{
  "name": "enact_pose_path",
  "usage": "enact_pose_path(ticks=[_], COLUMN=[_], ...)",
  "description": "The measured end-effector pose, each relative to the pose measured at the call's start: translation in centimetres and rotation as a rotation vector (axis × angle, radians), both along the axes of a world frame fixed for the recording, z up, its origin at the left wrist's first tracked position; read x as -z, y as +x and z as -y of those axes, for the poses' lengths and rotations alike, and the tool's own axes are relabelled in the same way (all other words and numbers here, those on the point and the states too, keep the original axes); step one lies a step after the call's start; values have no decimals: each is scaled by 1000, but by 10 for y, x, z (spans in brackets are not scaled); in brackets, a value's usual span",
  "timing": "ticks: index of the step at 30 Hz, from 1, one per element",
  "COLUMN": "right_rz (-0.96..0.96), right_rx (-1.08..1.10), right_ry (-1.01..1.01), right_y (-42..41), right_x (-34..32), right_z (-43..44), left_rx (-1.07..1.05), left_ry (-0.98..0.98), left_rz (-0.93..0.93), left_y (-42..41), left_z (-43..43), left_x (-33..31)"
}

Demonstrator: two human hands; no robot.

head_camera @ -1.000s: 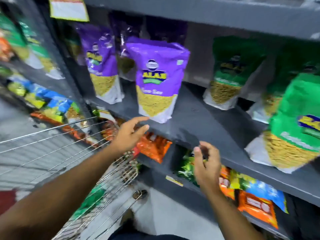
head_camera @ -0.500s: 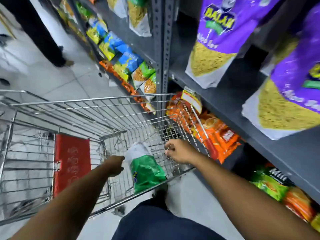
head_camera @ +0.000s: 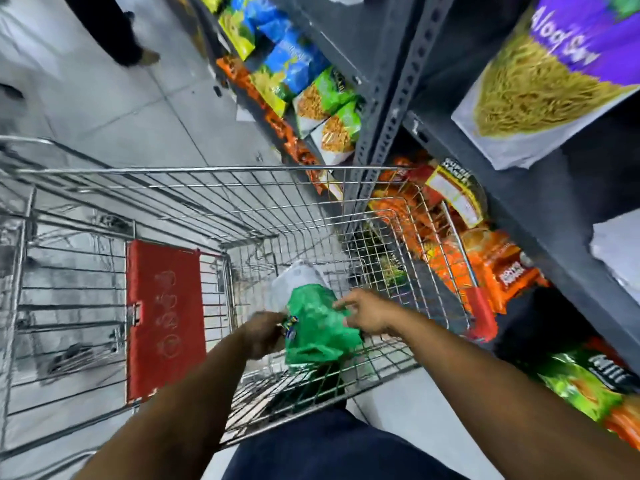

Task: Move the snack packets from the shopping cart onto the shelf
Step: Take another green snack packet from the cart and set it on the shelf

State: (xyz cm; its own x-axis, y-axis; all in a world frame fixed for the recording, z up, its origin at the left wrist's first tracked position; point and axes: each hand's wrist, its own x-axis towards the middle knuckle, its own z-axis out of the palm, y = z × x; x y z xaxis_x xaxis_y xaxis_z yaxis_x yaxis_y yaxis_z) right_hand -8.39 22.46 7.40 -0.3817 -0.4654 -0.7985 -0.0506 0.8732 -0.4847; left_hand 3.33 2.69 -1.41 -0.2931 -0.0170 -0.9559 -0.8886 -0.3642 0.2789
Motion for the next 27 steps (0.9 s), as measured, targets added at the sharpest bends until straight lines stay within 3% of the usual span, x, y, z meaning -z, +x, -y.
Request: enact_pose_path(ticks=[5,8,11,15,24,27], right_rz=[153,338,371,-54,-617,-823], right_rx=[469,724,761,620,1110,1256], right_ry=[-212,-378,-512,-594,-995,-1126], right_y=[-26,-30,-26,-14,53,82], right_x=[-36,-60,-77,-105,-205,-242], right_z=[0,-4,-17,-44,-143,-190], left_rx=[-260,-262,-139,80,248,229], left_ry=[-10,-37,-37,-248,-668,-616], left_rz=[-266,-355,-500,-714,-1190,-1357], left_y=[-21,-43,-57,-60,-53,-57], left_z=[31,25,9,-14,-127,-176], left_x=[-19,-49,-87,-133,-263,-292])
